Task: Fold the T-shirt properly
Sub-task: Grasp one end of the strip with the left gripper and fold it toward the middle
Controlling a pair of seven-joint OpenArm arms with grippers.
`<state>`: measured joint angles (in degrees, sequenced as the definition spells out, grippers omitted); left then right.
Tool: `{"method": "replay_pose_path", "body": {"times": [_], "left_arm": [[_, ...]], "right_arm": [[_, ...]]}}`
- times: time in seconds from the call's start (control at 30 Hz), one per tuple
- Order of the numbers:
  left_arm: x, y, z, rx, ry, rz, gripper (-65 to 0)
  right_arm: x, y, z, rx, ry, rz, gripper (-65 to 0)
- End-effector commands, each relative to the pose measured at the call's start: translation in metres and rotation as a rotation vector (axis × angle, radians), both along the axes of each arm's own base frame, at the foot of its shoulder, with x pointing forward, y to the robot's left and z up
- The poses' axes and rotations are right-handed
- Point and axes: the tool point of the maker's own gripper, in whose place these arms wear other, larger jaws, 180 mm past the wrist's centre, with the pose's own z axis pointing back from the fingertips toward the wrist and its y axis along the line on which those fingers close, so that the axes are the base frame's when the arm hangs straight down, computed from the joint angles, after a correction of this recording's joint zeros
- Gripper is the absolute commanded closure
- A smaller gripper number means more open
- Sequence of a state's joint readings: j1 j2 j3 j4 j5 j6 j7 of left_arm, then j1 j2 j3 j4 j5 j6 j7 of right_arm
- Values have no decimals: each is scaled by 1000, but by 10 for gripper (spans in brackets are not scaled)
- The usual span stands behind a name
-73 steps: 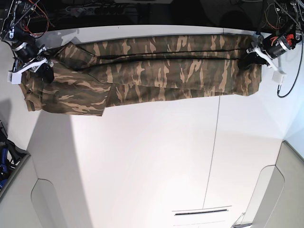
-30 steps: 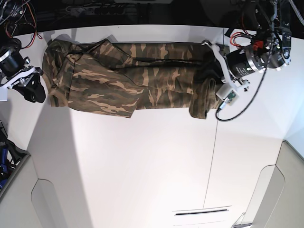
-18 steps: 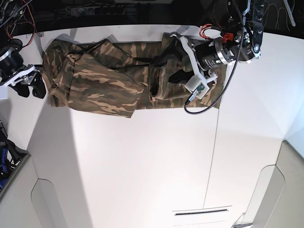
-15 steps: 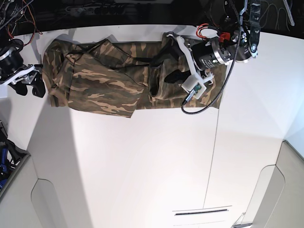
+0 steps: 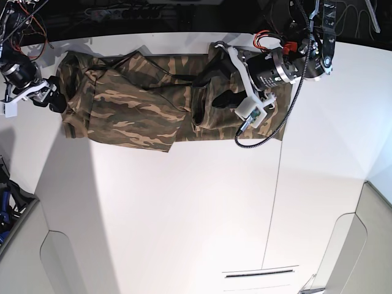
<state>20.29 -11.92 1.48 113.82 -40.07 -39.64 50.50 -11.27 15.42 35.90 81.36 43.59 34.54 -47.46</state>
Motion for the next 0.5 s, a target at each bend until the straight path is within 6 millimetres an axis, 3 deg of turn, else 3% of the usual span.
{"method": "replay_pose_path", "body": {"times": [0.0, 0.4, 0.47], "left_arm": [[5, -3, 11, -36, -37, 2, -421], [5, -3, 11, -35, -36, 2, -421], [5, -2, 11, -35, -36, 2, -421]], "right_arm": [[5, -1, 8, -9, -22, 23, -432], [5, 55, -7, 34, 23, 184, -432], [5, 61, -9, 38, 27, 199, -385]]}}
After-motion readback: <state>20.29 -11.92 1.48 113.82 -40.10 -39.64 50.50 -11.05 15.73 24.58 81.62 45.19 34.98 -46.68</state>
